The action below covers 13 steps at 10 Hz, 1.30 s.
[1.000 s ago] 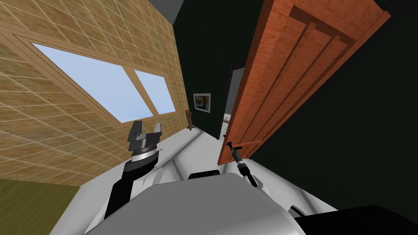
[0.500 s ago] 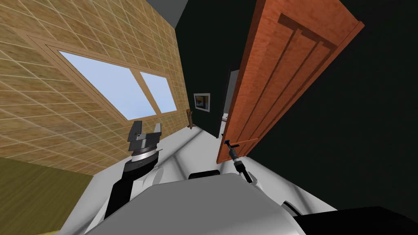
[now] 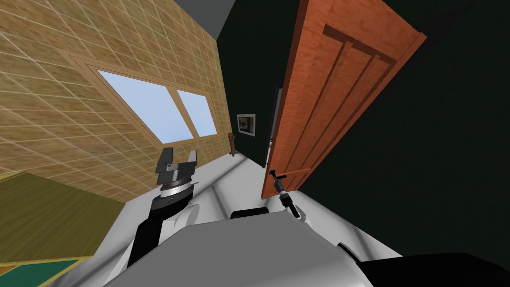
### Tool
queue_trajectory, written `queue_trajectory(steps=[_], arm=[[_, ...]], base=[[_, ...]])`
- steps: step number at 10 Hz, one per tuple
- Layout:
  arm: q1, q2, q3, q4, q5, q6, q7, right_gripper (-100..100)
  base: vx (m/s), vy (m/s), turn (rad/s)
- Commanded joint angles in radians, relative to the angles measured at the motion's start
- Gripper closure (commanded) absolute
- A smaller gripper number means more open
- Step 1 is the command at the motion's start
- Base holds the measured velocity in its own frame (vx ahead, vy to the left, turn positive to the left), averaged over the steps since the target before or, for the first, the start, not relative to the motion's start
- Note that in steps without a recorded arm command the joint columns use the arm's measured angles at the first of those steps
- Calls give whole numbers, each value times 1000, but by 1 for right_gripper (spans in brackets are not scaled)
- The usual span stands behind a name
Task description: Pull the door open
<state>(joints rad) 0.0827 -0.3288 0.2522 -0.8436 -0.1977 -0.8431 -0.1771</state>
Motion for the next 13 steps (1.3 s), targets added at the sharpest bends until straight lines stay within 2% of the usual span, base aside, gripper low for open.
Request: queue_trajectory(steps=[1, 3, 5, 7, 9, 11, 13], arm=[[0, 0, 0, 0, 0, 0, 0, 100], [2, -25, 0, 43, -6, -44, -31, 100], [3, -32, -1, 53, -9, -55, -38, 100], [6, -56, -6, 88, -16, -91, -62, 100], [10, -90, -12, 137, -28, -143, -97, 100], [12, -107, -15, 162, -33, -169, -115, 100], [16, -136, -20, 204, -43, -214, -145, 100]], base=[[-19, -84, 68], [-108, 33, 291], [-95, 16, 65], [-128, -4, 234], [-179, -23, 257], [-152, -37, 193], [-179, -70, 265]])
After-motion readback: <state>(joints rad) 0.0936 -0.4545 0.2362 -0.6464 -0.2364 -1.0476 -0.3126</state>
